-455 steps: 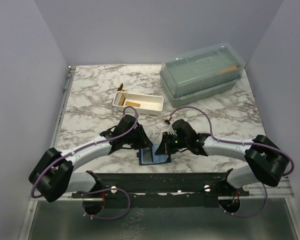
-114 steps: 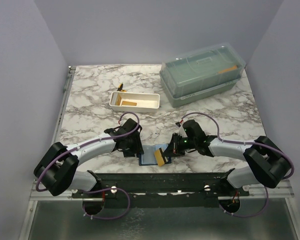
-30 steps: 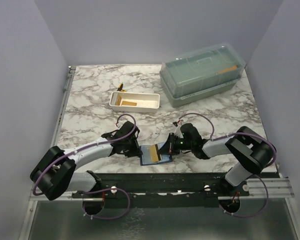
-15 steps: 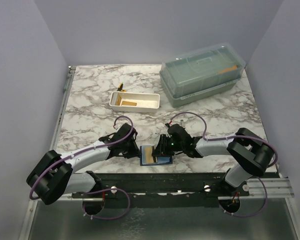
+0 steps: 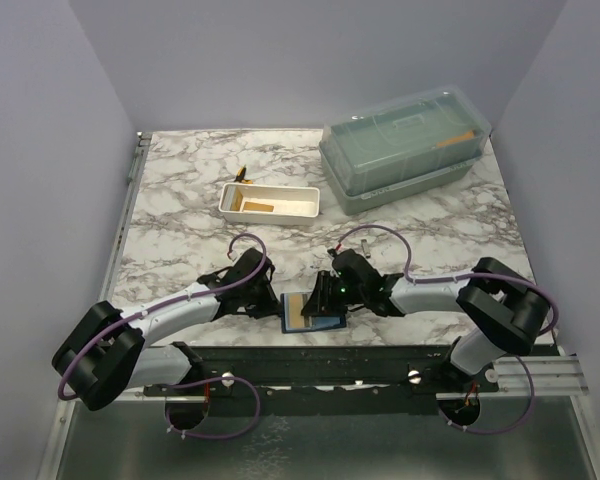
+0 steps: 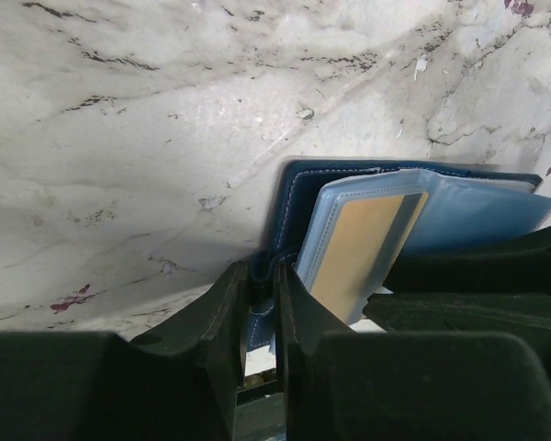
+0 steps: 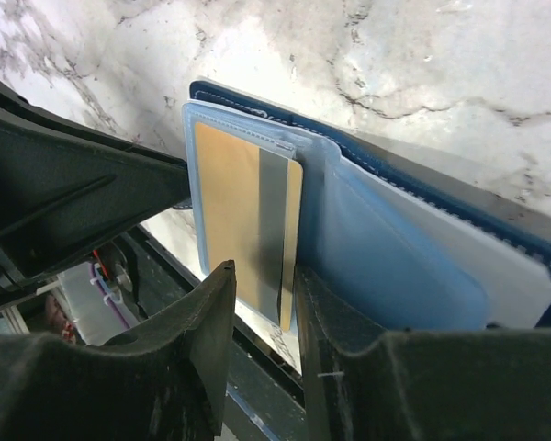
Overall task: Put the credit cards into the card holder
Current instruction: Insert the credit card into the card holder.
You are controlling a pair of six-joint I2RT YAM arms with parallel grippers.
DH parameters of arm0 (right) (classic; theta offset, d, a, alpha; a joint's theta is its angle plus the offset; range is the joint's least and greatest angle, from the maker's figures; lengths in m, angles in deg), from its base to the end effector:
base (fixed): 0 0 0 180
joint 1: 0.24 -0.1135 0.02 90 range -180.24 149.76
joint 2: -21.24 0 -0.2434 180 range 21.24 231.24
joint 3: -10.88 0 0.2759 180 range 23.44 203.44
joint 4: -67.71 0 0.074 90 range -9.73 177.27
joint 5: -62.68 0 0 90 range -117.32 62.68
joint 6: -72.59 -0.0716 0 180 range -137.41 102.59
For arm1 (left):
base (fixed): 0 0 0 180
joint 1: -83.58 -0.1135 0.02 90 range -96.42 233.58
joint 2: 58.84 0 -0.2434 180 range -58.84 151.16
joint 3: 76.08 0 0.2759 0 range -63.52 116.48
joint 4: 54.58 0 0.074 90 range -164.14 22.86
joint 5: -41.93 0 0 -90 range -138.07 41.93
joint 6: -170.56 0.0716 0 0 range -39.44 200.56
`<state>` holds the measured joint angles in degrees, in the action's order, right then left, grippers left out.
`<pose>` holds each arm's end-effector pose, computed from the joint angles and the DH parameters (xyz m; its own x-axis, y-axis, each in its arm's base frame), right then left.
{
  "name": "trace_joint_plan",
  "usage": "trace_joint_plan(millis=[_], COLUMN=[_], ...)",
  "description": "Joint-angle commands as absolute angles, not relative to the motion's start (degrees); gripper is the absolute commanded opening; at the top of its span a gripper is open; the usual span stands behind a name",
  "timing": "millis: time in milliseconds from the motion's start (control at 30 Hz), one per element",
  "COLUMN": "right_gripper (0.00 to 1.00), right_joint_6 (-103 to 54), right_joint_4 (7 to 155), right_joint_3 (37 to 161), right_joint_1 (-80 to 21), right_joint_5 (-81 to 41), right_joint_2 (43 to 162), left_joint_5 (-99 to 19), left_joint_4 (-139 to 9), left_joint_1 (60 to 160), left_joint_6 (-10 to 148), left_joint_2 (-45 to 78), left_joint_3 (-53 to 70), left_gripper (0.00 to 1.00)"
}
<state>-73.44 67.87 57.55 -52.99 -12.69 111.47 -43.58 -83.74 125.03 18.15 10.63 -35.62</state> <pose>0.1820 0.2692 0.0677 -0.9641 0.0578 -0.2591 -0.1451 0.7023 0.6969 0.1856 -0.1714 0.0841 -0.9073 -0.3776 -0.1853 -0.2444 0.8319 -0.4982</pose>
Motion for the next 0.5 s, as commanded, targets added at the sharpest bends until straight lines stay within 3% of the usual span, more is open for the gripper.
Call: trace_joint_plan(millis=[0, 133, 267, 367, 400, 467], right_gripper=[0.35, 0.37, 0.47, 0.49, 0.5, 0.52], right_joint_6=[-75.3, -74.5, -73.1, -71.9, -71.2, -70.5], right_joint_4=[62.9, 66.8, 74.5, 78.2, 83.1, 85.3], right_joint_3=[57.4, 57.9, 57.7, 58.0, 58.9, 59.3], right_joint_1=[-54.6, -54.8, -54.8, -54.8, -54.8, -54.8], right_joint_5=[-9.9, -12.7, -16.9, -18.1, -18.2, -19.2], right_joint_2=[113.7, 111.9, 106.8, 104.5, 100.6, 97.5], left_joint_5=[-40.3, -40.1, -41.2, -41.9, -44.2, -45.3], left_joint_4=[-82.1, -82.1, -82.1, -84.5, -88.3, -89.4], left_joint_1=[125.7, 125.8, 125.8, 125.8, 125.7, 125.7], left_joint_6=[17.0, 17.2, 17.4, 18.9, 18.8, 19.0], left_joint_2=[11.5, 11.4, 9.1, 7.7, 3.9, 1.6], left_joint_3=[-36.7, -36.5, -37.0, -36.2, -34.9, -33.9], left_gripper=[0.2, 0.19, 0.21, 0.35, 0.47, 0.53])
